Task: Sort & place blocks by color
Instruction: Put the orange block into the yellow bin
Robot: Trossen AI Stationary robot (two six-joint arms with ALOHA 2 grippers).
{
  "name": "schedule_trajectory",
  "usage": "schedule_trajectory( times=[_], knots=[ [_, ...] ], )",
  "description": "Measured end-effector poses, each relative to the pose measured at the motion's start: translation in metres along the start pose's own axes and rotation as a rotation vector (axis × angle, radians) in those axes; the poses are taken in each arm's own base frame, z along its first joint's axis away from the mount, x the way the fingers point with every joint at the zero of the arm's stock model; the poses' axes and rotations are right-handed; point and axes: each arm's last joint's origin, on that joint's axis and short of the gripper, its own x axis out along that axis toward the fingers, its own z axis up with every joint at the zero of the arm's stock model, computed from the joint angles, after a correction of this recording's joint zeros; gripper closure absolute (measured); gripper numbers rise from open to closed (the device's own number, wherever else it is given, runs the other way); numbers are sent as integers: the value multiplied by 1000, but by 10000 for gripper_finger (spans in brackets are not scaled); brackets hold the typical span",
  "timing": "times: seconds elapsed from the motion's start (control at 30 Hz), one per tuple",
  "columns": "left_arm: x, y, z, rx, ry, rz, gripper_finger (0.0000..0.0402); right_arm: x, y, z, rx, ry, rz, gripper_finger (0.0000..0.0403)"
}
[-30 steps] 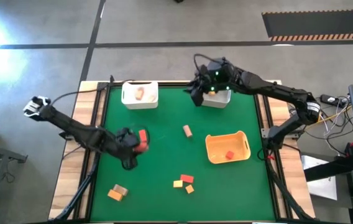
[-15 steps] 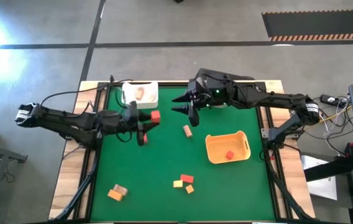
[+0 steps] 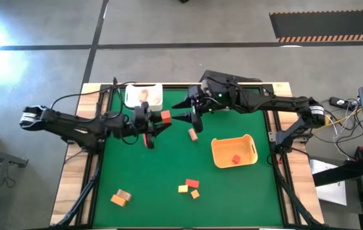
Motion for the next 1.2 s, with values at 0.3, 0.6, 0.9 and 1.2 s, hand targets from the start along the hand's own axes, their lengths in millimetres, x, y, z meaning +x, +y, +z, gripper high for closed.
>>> schedule_trajectory(
  times=[0.3, 0.6, 0.9, 1.2],
  knots=[
    [14, 4, -3, -16, -55, -57, 285, 10, -6, -1, 11, -34, 102, 183],
    [17, 6, -6, -36, -47, -70, 285, 11, -8, 0, -35, -50, 116, 234],
    [17, 6, -6, -66, -46, -75, 235, 14, -10, -1, -31, -53, 170, 283],
    [6, 15, -23, -130, -10, -16, 123, 1, -19, -7, 76, 78, 107, 283]
  ],
)
